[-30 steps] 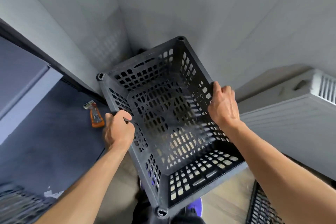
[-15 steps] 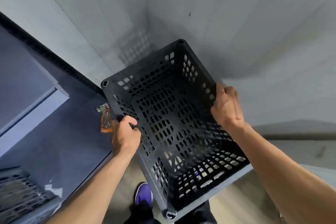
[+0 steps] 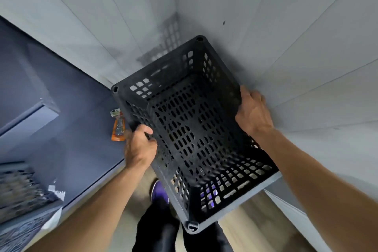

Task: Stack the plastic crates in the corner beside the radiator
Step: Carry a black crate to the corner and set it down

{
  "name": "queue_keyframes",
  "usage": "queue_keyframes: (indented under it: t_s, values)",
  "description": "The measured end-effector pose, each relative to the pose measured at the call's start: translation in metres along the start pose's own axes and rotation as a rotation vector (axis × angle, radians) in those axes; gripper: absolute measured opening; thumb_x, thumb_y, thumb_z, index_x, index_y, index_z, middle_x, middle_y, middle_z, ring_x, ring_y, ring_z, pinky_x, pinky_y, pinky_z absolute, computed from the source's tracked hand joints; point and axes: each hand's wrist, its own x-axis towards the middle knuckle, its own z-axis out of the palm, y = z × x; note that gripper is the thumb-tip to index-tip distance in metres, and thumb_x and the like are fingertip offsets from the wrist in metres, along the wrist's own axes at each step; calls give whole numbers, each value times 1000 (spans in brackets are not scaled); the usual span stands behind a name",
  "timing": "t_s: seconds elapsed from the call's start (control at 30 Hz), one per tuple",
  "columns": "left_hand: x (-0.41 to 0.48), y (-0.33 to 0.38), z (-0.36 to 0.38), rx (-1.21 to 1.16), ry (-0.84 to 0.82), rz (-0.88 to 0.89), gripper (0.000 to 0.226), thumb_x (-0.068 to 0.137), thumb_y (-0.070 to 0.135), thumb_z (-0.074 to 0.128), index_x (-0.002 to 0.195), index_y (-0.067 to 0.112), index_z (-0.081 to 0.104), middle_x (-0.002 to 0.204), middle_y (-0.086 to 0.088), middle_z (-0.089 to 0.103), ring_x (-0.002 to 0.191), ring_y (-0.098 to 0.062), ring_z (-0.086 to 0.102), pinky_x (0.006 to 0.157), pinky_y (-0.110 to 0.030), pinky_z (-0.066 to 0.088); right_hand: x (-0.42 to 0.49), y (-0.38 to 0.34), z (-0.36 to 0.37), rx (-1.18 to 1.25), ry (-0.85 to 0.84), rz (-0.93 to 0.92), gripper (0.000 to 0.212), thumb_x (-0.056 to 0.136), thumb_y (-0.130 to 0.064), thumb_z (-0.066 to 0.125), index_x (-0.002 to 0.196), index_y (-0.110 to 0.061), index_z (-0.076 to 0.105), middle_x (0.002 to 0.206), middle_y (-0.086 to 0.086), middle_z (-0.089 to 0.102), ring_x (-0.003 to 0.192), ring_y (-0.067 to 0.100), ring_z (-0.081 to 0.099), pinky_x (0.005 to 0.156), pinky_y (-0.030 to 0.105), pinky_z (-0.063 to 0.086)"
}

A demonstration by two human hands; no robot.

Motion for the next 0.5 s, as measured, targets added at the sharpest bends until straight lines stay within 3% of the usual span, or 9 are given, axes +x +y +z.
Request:
queue_keyframes:
  t_s: [0.13, 0.27, 0.5]
  values:
    - [16, 0, -3, 4, -16, -25, 20, 90, 10, 59, 104, 24, 63, 118, -9, 42, 65, -16, 57, 62, -27, 45, 19, -7, 4, 2, -28, -16, 65, 93, 0, 46, 153, -11, 25, 133, 22, 42, 124, 36, 38, 104, 42, 41]
    - [28, -3, -1, -9, -32, -20, 19, 92, 11, 58, 104, 24, 63, 115, -7, 40, 62, -22, 62, 52, -23, 44, 32, -14, 6, -21, -25, 7, 66, 93, 0, 46, 155, -13, 25, 133, 21, 42, 126, 36, 38, 103, 42, 42]
    - [47, 1, -1, -68, -11, 5, 26, 84, 1, 56, 97, 20, 66, 110, -8, 50, 59, -19, 60, 46, -21, 41, 59, -28, 1, -54, 28, -6, 68, 89, 5, 46, 153, -14, 33, 124, 23, 46, 117, 38, 43, 99, 42, 43]
